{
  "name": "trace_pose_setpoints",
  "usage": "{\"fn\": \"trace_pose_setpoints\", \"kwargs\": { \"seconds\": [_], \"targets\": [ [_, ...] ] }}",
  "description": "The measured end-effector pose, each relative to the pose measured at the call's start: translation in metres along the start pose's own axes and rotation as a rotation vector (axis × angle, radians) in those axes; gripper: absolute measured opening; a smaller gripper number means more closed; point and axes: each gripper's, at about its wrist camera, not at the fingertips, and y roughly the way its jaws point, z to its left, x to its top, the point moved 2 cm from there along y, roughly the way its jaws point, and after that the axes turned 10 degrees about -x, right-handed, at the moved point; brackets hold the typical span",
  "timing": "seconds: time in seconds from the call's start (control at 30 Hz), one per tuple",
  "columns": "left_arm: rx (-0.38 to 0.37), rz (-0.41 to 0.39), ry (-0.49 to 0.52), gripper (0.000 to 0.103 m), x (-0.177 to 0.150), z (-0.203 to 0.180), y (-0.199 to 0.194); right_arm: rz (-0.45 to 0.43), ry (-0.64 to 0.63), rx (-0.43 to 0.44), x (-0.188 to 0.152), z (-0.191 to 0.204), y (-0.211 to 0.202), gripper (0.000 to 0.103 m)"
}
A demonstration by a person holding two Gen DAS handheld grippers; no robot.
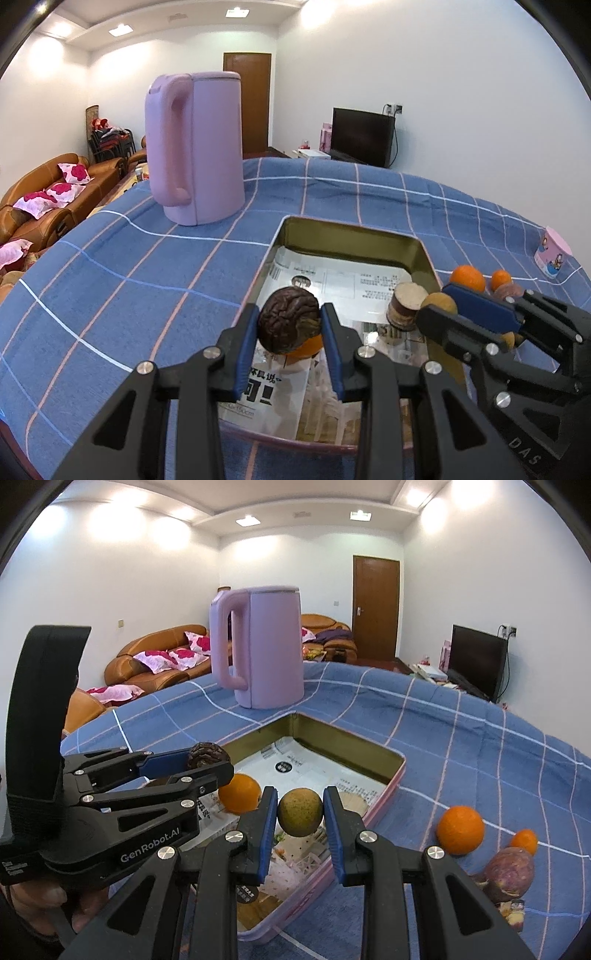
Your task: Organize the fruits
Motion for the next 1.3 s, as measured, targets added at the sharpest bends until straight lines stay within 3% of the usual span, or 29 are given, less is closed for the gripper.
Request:
{"fn": "trace_pose_setpoints", "kwargs": {
  "seconds": [0.57, 0.73, 0.9, 1.07, 1.3],
  "targets": [
    [-0.004, 0.017, 0.017, 0.037, -0.002, -0.005, 0.001, 0.058, -0.004, 0.026, -0.003, 0.002, 0.011, 0.028],
    [-0.005, 0.016, 0.019, 0.042, -0.002, -0.007, -0.001, 0.062, 0.003, 0.023, -0.003, 0.0, 0.011, 0.034],
    [-0.002, 0.008, 0.002, 0.054, -0.001, -0.004, -0.004, 0.054, 0.025, 0.011, -0.004, -0.004, 0.008, 0.042],
    [-0.019, -0.014, -0.004, 0.071, 0.002, -0.007, -0.01, 0.029, 0.037, -0.034, -0.006, -0.014, -0.002, 0.052],
    [-0.05, -0.037, 0.025, 0.072, 0.006, -0.031, -0.012, -0.007, 0.087, -0.173, -0.016, -0.063, -0.038, 0.054]
  ]
}}
